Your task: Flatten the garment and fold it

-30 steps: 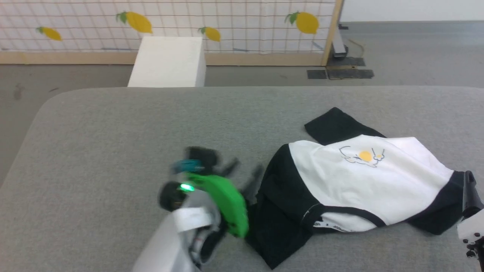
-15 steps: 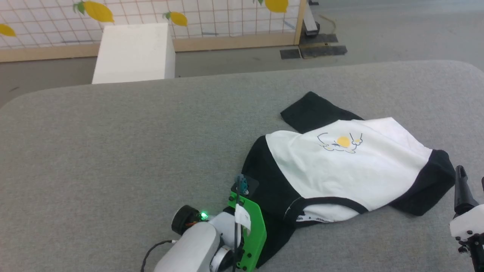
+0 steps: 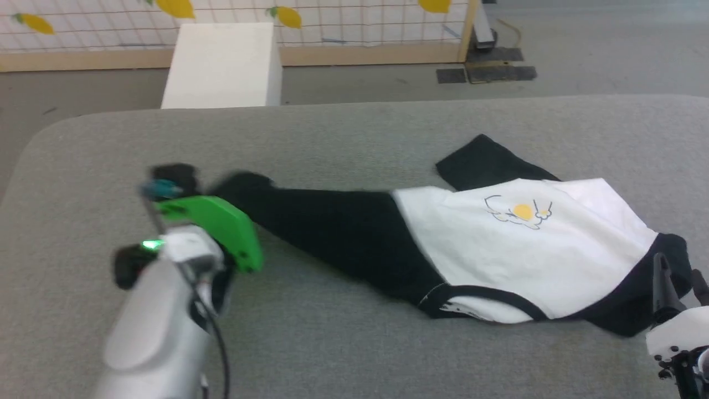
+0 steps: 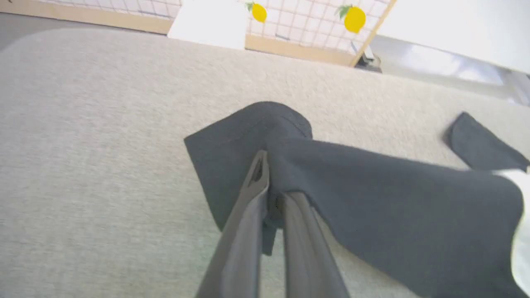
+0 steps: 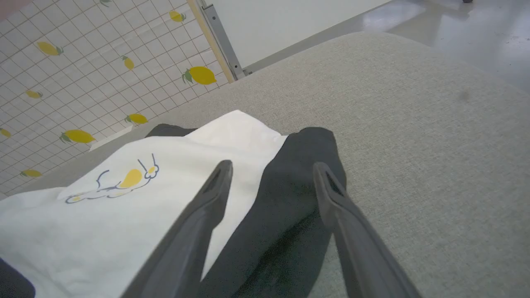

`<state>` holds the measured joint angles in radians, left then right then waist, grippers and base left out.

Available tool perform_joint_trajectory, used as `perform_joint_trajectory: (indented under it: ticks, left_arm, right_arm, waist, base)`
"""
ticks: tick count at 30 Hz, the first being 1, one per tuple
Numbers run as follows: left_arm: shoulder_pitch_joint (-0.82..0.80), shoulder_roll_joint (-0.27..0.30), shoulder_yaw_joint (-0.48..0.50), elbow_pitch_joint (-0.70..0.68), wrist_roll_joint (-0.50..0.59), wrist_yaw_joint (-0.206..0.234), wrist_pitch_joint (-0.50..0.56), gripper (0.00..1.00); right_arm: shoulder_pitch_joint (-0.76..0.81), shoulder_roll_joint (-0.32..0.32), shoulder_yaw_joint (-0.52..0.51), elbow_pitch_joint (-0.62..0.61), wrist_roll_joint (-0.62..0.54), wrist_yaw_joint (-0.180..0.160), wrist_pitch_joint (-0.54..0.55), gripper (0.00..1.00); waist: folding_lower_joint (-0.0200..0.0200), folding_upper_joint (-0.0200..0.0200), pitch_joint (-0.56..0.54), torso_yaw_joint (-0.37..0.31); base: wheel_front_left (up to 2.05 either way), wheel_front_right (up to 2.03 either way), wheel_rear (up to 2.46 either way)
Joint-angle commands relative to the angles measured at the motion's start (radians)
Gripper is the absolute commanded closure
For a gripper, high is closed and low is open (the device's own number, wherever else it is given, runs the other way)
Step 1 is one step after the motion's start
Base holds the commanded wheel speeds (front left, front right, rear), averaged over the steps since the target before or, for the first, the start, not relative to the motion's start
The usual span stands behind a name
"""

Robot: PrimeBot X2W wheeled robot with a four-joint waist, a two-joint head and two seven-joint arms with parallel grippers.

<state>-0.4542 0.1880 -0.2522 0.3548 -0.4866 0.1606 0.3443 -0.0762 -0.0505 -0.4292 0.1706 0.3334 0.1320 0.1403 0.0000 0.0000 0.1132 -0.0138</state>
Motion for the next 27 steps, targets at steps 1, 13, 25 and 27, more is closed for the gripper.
perform_joint_trajectory:
  ticks: [1, 13, 25, 27]
  left_arm:
    - [-0.019, 0.018, 0.033, 0.000, -0.013, 0.015, -0.040, 1.00]
    - [0.083, 0.049, 0.253, 0.104, -0.147, 0.068, -0.188, 1.00]
    - [0.150, 0.056, 0.382, 0.090, -0.251, 0.066, -0.244, 0.00]
    - [0.153, 0.059, 0.371, 0.059, -0.236, 0.049, -0.272, 0.00]
  right_arm:
    - [0.002, 0.000, 0.008, 0.003, -0.003, -0.001, -0.007, 0.00]
    - [0.008, 0.000, 0.048, -0.007, -0.016, -0.001, 0.008, 0.00]
    - [0.028, 0.000, 0.069, -0.011, -0.012, -0.001, 0.017, 0.00]
    - [0.026, 0.000, 0.076, -0.010, -0.011, -0.001, 0.018, 0.00]
  waist:
    - [0.0000, 0.0000, -0.012, 0.025]
    - [0.0000, 0.0000, -0.011, 0.055]
    - [0.0000, 0.0000, -0.018, 0.063]
    - [0.0000, 0.0000, -0.020, 0.062]
  base:
    - [0.00, 0.00, 0.00]
    - [0.00, 0.00, 0.00]
    - [0.00, 0.00, 0.00]
    - [0.00, 0.00, 0.00]
